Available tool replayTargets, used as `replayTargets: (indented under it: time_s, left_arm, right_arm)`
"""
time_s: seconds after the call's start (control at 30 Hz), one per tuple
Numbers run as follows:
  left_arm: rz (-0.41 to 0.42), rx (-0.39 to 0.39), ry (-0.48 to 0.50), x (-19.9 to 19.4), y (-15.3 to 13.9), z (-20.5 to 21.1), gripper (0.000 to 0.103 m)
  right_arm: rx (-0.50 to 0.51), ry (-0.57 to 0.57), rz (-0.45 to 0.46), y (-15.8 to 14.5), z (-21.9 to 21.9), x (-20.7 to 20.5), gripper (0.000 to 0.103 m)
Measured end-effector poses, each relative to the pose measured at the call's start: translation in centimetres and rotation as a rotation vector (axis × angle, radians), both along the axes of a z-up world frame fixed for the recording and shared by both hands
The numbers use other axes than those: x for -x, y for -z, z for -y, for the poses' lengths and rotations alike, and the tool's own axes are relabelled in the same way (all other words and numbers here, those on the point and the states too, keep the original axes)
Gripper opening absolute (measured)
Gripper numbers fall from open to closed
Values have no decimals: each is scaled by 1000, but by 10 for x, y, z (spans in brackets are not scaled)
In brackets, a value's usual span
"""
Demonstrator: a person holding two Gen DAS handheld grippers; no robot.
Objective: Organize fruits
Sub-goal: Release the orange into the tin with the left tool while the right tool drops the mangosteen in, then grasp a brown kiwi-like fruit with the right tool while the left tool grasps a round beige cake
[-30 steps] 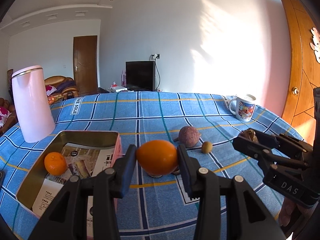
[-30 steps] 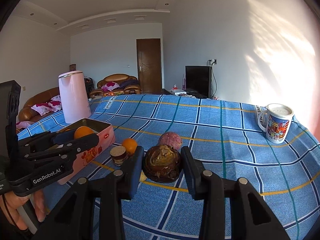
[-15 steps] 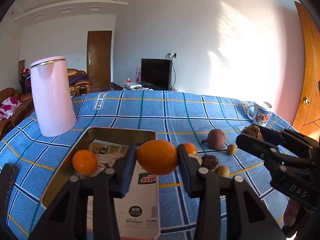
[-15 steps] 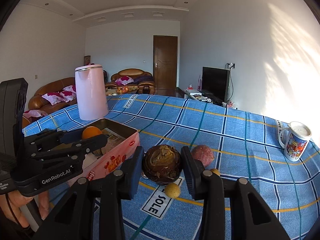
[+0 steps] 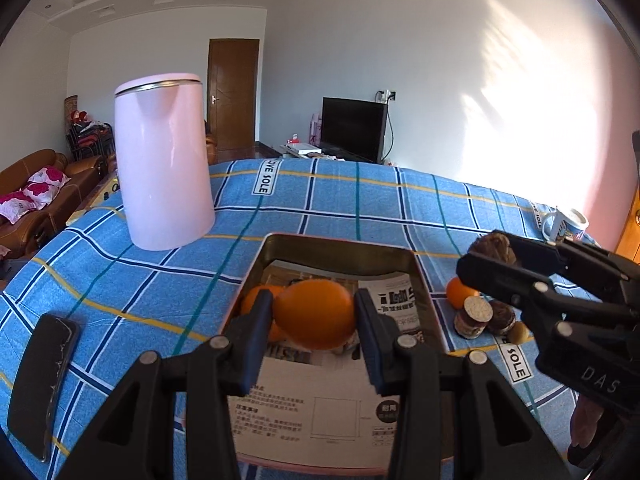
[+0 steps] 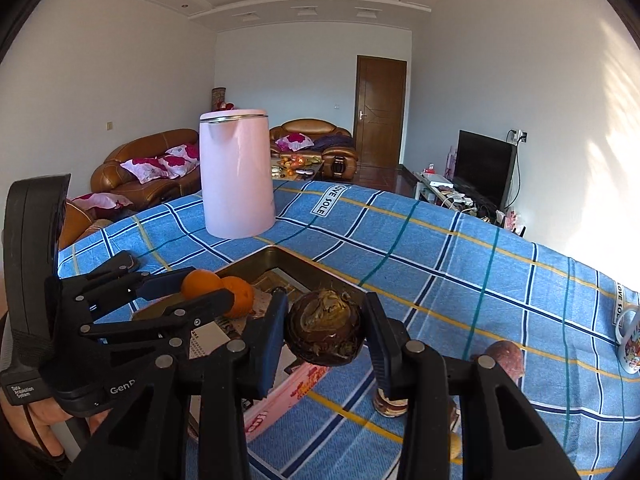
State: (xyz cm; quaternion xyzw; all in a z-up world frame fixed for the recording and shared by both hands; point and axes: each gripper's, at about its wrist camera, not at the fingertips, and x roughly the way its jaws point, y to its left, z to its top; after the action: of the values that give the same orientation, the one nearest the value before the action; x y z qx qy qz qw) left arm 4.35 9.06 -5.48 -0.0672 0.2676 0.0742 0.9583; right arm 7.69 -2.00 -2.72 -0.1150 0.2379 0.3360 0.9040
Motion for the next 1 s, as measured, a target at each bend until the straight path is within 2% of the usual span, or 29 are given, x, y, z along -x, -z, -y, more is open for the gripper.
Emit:
replayTargets:
  time_s: [0.27,0.37,0.47,0.53,0.57,0.6,0.63,0.67,0.8,1.0]
  left_arm:
    - [-41,29,-40,0,13,-25,43]
    - [-53,18,-43,0,15,-25,44]
    - [-52,3,-38,2,13,-21,52]
    - [-47,-5,-50,4,10,-19,64]
    - [-40,0,-51,6,8,-18,69]
    - [-28,9,-48,7,6,-17,74]
    - [-19,12,-38,8,3,-14,76]
    - [-9,7,-22,9,0,-9,76]
    - [17,-2,34,9,-6,14,81]
    - [1,-27,145,-4,-1,63,81]
  right_arm:
    - [42,-64,-82,32,-39,-4,40]
    - [70,-71,-105,44,-48,-6,40]
    - [99,-95,-135,52,-56,-6,40]
    - [97,-103,-128,50,-55,-4,41]
    - [96,-101,-124,48,-53,-3,46]
    - [91,-102,-127,46,-50,-2,50]
    - [82,-99,-123,43,-45,-1,58]
    - [70,-95,-110,39,-37,2,61]
    - [65,-14,-70,27,13,5,61]
    - [114,187,-105,33,92,-20,61]
